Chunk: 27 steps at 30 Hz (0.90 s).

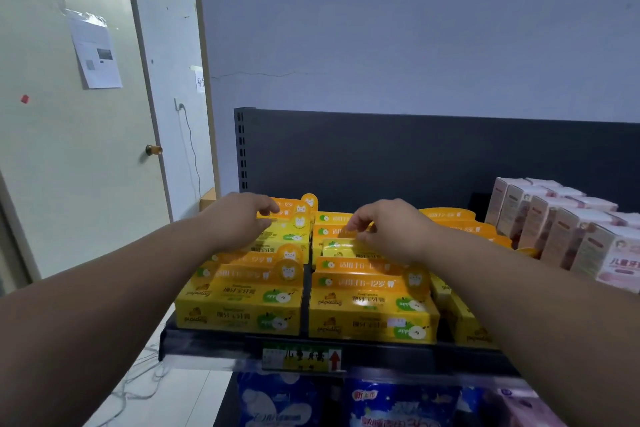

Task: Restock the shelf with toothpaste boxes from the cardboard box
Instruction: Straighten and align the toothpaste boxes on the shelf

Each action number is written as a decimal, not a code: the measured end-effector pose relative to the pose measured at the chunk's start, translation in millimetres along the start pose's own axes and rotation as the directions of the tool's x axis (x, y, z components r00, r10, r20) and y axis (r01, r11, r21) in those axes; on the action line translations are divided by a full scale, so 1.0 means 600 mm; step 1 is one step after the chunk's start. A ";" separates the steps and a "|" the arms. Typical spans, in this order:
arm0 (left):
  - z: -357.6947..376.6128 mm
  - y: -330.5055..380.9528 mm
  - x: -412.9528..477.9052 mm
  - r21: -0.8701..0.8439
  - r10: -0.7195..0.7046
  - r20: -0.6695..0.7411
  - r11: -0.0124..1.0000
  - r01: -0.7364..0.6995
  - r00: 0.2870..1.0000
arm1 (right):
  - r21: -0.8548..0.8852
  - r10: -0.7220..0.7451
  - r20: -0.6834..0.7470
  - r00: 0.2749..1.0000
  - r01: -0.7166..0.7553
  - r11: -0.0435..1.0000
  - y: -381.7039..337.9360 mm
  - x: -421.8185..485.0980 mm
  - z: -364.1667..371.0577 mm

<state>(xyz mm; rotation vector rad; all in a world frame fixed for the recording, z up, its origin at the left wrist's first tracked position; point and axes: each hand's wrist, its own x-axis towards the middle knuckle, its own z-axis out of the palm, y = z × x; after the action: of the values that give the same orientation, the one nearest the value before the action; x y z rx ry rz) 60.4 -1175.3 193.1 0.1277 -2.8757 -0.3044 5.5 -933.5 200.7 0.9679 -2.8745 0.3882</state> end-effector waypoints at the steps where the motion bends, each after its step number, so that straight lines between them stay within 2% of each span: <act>1: 0.004 0.002 0.007 0.022 -0.008 0.011 1.000 0.008 1.000 | -0.004 -0.007 0.020 1.000 0.007 1.000 0.001 0.005 0.001; 8: 0.036 0.014 0.053 0.138 -0.077 0.176 0.989 0.052 0.981 | 0.010 -0.064 0.103 0.993 0.064 0.998 0.016 0.047 0.013; 18: 0.042 -0.005 0.056 0.143 -0.083 0.146 0.988 0.062 0.986 | -0.096 -0.120 0.259 0.958 0.149 0.984 0.005 0.062 0.005; 27: 0.010 -0.015 0.028 0.144 -0.041 0.287 0.990 -0.001 0.957 | -0.091 -0.194 0.290 0.937 0.229 0.969 -0.002 0.055 -0.001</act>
<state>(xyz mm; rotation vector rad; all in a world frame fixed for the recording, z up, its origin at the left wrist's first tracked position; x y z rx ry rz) 43.4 -1184.6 189.2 0.1496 -3.1893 -0.1280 -20.3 -953.6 206.8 1.3929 -2.9446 0.0564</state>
